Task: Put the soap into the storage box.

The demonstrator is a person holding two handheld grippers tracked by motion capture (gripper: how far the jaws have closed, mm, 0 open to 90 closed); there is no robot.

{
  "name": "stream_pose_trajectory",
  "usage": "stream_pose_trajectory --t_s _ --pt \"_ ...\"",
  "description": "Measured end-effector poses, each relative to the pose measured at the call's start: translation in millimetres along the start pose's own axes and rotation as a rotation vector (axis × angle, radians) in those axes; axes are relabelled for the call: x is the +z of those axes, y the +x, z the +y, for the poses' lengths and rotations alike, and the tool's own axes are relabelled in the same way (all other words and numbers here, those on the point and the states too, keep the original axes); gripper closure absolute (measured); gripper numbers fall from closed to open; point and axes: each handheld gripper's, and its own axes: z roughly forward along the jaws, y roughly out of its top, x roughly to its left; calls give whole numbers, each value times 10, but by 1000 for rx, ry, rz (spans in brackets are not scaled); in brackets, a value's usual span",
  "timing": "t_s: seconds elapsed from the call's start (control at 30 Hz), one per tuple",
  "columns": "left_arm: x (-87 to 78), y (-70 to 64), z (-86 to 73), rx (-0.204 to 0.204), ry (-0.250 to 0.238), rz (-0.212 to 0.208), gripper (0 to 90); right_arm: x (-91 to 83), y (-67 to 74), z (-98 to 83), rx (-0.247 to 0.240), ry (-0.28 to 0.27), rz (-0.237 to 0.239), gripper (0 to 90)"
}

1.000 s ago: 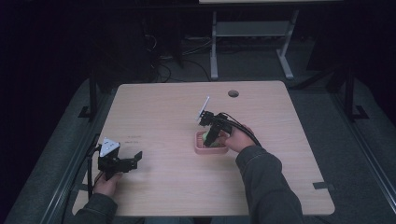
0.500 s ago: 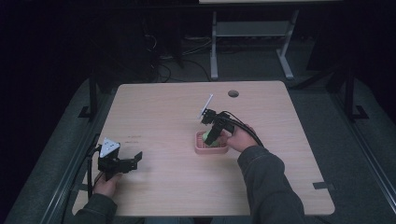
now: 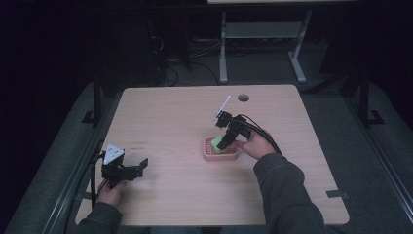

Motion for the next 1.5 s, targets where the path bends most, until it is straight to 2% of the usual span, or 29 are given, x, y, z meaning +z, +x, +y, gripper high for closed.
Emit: stream_pose_trajectory --t_s 0.57,0.87,1.5 --pt "0 0 -1 1 -1 1 0 -147 -2 -133 0 -12 -13 253" --pt "1 -6 -4 0 3 0 0 -168 -49 -295 27 -31 -9 254" --pt "0 -11 -6 6 10 0 0 -193 -73 -528 62 -24 -8 255"
